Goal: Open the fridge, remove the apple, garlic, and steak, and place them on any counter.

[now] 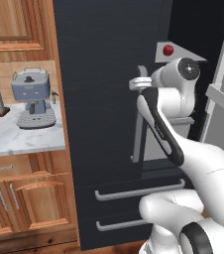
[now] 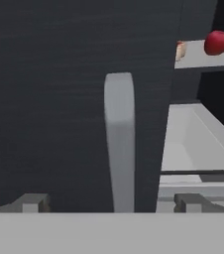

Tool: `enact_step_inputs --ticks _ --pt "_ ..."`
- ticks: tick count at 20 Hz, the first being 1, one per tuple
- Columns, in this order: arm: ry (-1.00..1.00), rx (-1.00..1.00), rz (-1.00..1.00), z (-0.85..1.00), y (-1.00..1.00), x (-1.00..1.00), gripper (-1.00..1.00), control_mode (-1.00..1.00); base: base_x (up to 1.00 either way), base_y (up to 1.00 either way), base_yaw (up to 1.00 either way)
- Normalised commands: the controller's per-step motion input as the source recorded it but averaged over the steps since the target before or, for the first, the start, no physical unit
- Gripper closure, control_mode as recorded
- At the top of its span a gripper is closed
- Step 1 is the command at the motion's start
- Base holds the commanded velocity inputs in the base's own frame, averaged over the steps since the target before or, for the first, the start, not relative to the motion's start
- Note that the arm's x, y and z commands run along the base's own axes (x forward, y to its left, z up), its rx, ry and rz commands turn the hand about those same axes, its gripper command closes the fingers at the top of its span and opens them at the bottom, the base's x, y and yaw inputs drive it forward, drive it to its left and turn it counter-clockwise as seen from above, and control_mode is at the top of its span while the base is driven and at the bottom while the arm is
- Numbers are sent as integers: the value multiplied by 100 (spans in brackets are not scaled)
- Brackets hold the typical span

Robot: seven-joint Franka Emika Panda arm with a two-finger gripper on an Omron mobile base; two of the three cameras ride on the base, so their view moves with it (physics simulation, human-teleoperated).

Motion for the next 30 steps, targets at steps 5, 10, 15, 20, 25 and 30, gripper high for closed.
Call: enact_step_inputs --ticks 5,10,15,20,25,30 --pt "0 0 -3 -4 0 39 -100 -100 0 0 0" --pt "0 0 0 -10 -4 42 -100 -100 0 0 0" --pt "0 1 0 -19 -7 45 -100 -100 0 0 0" --pt "0 2 0 -22 -8 45 -100 -100 0 0 0" --pt "0 1 0 -18 -1 37 -100 -100 0 0 0" --pt "0 0 0 -11 0 25 -100 -100 0 0 0"
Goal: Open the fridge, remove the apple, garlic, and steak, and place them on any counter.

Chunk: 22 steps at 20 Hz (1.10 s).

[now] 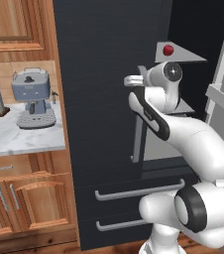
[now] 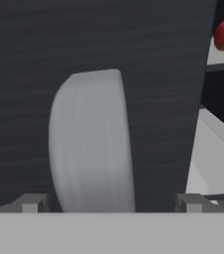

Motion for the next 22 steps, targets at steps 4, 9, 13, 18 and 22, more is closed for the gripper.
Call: enact_step_inputs --ticks 4,9,13,18,22 --pt "0 0 0 0 0 1 100 -100 0 0 0" --pt "0 0 0 0 0 0 100 -100 0 0 0" --pt "0 0 0 0 0 0 100 -100 0 0 0" --pt "12 -1 0 -5 17 -36 100 -100 0 0 0" --pt "14 -1 -3 -13 27 -92 100 -100 0 0 0"
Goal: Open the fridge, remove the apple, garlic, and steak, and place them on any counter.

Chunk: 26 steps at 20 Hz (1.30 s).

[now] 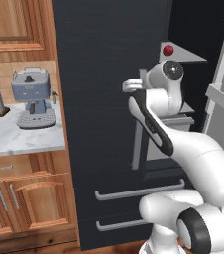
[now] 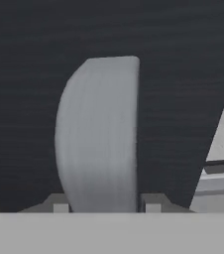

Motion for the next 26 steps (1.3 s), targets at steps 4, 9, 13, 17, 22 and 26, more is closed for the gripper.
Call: enact_step_inputs --ticks 4,9,13,17,22,26 --pt "12 0 -20 -7 15 -100 100 -100 0 0 0" --pt "1 0 -19 -17 47 -95 100 -100 0 0 0" --pt "0 0 -16 -15 51 -92 100 -100 0 0 0" --pt "0 0 -15 -11 39 -78 100 -100 0 0 0" --pt "0 0 -14 -13 32 -60 100 -100 0 0 0" --pt "3 0 -8 -4 35 -19 100 -100 0 0 0"
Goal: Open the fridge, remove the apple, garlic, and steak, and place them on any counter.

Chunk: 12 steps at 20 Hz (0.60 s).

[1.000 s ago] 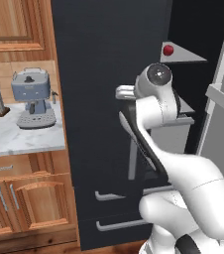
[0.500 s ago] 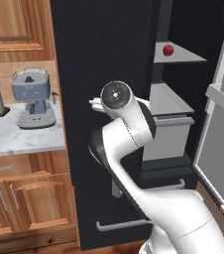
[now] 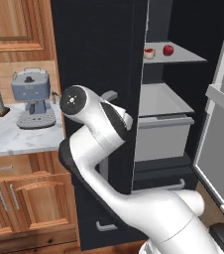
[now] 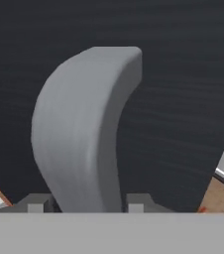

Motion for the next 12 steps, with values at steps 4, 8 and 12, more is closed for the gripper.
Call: enact_step_inputs --ticks 4,8,12 --pt "1 -1 -1 0 12 0 -100 -100 0 0 0" --pt "-1 0 0 -8 1 -4 -100 -100 0 0 0" --pt "-23 0 0 -53 -1 -32 -100 -100 0 0 0"
